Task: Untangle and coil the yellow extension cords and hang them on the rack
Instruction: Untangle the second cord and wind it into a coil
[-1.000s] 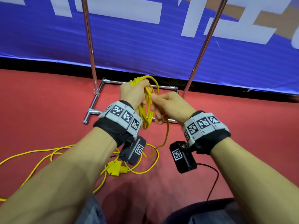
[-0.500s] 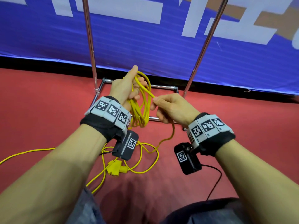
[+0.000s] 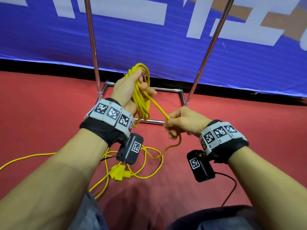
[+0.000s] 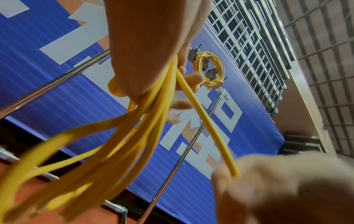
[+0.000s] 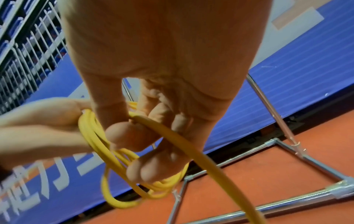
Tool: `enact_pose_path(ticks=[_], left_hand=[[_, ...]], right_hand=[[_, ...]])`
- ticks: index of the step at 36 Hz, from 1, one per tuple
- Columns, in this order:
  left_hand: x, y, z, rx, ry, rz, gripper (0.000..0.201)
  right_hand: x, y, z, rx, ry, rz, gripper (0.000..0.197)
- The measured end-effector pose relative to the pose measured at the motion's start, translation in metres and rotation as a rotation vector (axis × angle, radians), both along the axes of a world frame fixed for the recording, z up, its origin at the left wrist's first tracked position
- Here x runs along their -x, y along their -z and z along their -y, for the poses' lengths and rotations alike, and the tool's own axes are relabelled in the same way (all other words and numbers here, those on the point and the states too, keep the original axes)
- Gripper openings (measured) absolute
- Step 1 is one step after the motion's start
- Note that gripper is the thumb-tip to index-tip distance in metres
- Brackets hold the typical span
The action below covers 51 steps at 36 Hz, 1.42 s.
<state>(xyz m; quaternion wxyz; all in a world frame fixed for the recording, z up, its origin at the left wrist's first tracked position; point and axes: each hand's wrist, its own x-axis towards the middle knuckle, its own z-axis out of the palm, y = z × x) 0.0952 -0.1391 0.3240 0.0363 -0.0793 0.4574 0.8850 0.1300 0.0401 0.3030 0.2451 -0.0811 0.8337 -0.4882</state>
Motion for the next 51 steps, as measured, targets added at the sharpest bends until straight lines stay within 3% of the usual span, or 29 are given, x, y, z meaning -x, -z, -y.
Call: enact_pose_path(ticks=[2,5,11,15,19,24,29,33,37,44,51], left_hand=[[-0.002,-0.007,0.004,-0.065,-0.028,-0.019,0.036],[-0.003,-0.011,0.01,-0.016,-0.07,-0.07,0.036],[0.003,-0.014,0.017,0.088,-0.255,-0.117,0.034],[0.01,-0.013,0.036,0.136,-0.344,-0.066,0.034],[0.012,-0.004,0.038,0.386,-0.317,-0.054,0.033],[0.011,0.006,0.026,0.633,-0.266,-0.077,0.028],[0.01,0.012,0.012,0.754,-0.2,-0.119,0.038],[0.007,0.013,-0.005,0.733,-0.109,-0.122,0.033],[-0.003,0.009,-0.026,0.604,-0.045,-0.154,0.031],[-0.015,0.015,-0.045,0.372,0.027,-0.042,0.036],[-0.005,0.01,-0.03,0.384,-0.148,-0.106,0.026]], right_hand=[[0.002,0.004,-0.007,-0.11,0.03,-0.035,0.027],[0.01,0.015,-0.025,-0.181,0.127,-0.117,0.032],[0.018,0.029,-0.058,-0.373,0.377,-0.182,0.023],[0.022,0.031,-0.072,-0.453,0.564,-0.209,0.038],[0.032,0.02,-0.065,-0.288,0.729,-0.189,0.038],[0.036,0.004,-0.047,0.179,0.85,-0.056,0.016],[0.034,-0.01,-0.035,0.659,0.72,0.068,0.021],[0.026,-0.021,-0.015,0.822,0.597,0.05,0.021],[0.015,-0.023,0.008,0.675,0.403,-0.062,0.02],[0.007,-0.014,0.027,0.337,0.115,-0.23,0.031],[0.01,-0.004,0.011,0.214,0.09,-0.088,0.039]])
